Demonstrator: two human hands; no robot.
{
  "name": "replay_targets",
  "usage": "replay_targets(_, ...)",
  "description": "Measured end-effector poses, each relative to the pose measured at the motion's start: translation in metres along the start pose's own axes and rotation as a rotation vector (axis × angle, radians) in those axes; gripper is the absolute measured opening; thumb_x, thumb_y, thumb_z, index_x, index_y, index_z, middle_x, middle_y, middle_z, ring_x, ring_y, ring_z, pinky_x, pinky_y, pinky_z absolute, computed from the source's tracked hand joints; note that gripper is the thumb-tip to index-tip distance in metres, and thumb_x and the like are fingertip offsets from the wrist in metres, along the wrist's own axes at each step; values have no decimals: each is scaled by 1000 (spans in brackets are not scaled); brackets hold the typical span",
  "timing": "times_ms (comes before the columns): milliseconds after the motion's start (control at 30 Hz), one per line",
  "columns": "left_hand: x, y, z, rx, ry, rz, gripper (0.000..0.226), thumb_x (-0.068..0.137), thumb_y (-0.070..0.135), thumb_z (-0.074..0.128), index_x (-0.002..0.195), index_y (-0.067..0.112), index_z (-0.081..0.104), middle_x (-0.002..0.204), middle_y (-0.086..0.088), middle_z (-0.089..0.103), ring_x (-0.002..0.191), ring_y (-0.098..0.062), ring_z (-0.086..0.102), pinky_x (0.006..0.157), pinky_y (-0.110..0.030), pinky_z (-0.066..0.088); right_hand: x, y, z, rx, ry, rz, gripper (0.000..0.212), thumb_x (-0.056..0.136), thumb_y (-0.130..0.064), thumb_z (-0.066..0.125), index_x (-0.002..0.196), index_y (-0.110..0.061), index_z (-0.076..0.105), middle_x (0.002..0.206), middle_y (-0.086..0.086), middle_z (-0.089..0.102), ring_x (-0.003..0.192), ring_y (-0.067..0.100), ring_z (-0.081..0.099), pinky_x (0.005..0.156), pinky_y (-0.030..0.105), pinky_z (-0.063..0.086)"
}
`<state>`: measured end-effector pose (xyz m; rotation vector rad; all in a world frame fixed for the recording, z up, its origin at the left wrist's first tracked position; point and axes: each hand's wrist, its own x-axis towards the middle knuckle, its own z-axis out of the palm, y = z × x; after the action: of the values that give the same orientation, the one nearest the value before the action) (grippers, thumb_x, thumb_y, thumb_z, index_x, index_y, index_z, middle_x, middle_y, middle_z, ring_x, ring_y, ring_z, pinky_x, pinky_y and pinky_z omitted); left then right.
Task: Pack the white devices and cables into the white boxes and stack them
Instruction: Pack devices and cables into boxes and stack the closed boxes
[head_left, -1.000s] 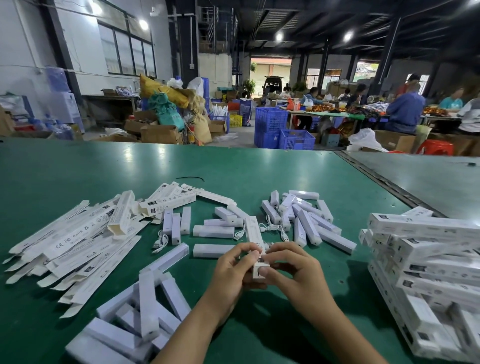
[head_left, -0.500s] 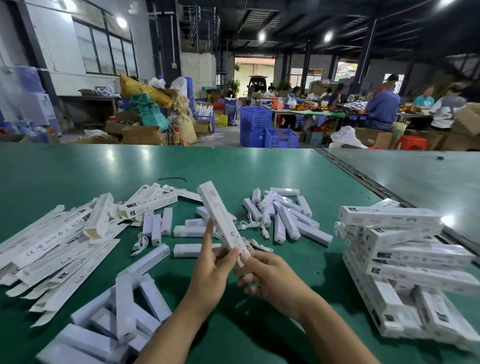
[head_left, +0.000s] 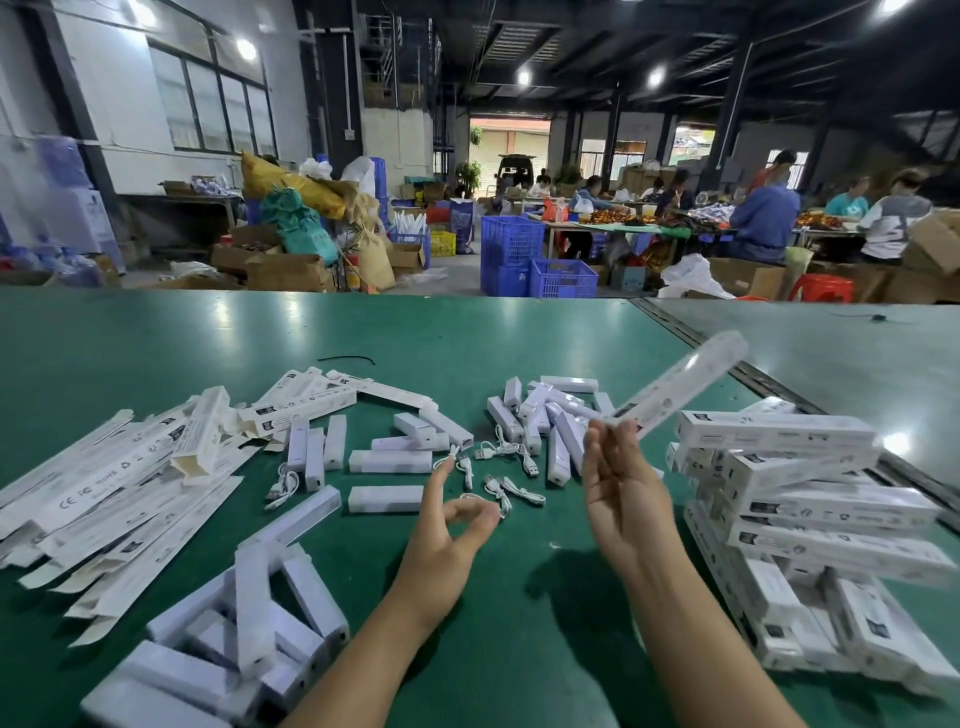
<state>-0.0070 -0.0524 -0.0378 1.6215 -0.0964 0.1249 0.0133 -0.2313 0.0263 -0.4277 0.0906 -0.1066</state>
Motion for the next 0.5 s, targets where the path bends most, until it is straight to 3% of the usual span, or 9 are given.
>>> replay_targets(100, 0, -1, 1, 3, 16, -8, 74, 89, 38, 69, 148, 43, 25, 103, 20, 71, 100, 14, 59, 104, -34, 37, 3, -5, 4, 109, 5, -84, 20, 74, -21, 68, 80, -2, 73, 82, 8, 73, 71, 10, 71, 62, 15, 57)
replay_targets(167, 1, -2, 0, 1, 21, -7, 73, 91, 32, 69, 149, 40, 25, 103, 17, 72, 101, 13, 59, 104, -34, 38, 5, -5, 6, 140, 13, -113, 19, 73, -22, 68, 80, -5, 73, 82, 5, 74, 71, 9, 72, 60, 14, 56)
replay_targets(333, 2, -2, 1, 5, 19, -8, 75, 91, 24, 70, 149, 39, 25, 100, 14, 73, 99, 8, 62, 106, -39, 40, 8, -6, 4, 78, 21, -92, 20, 73, -25, 68, 66, -9, 78, 83, 3, 76, 75, 8, 73, 62, 14, 55)
replay_targets(500, 2, -3, 0, 13, 20, -10, 73, 91, 23, 70, 148, 40, 26, 99, 16, 72, 97, 8, 62, 105, -39, 41, 14, -9, 1, 104, 44, -126, 22, 74, -26, 67, 66, -8, 76, 81, 4, 75, 74, 9, 73, 61, 14, 56)
